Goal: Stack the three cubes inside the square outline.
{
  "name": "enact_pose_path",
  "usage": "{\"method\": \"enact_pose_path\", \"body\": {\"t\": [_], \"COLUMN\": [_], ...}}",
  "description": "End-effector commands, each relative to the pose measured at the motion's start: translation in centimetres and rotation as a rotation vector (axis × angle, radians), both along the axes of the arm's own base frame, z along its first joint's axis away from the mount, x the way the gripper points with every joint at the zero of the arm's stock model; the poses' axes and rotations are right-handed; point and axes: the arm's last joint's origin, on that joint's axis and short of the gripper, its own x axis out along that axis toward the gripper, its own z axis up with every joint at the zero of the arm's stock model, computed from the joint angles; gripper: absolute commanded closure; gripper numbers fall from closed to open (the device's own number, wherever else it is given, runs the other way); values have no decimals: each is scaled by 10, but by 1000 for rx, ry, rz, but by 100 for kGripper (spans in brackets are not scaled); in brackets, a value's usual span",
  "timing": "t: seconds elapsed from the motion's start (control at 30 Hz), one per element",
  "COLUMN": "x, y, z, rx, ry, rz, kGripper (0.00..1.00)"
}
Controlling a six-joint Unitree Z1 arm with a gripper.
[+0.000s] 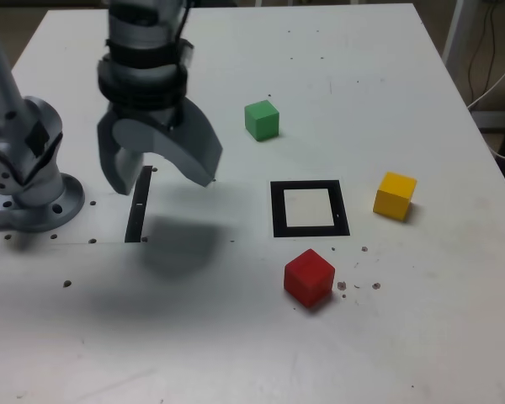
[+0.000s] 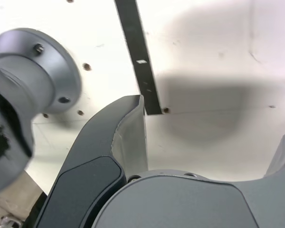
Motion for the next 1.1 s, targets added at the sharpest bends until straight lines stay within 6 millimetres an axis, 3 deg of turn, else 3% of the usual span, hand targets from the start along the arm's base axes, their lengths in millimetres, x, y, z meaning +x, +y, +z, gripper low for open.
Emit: {"method": "enact_pose_path", "body": {"t": [0.0,0.27,0.73,1.07], "x": [8,35,104,130], "y": [-5,-22,-67,-95], "z": [2,5,14,9], "rx": [1,-3,-17,-19], "ry": [5,1,-11,-3], "rz": [-8,-13,-12,-21], "kGripper": [1,1,1,1]}}
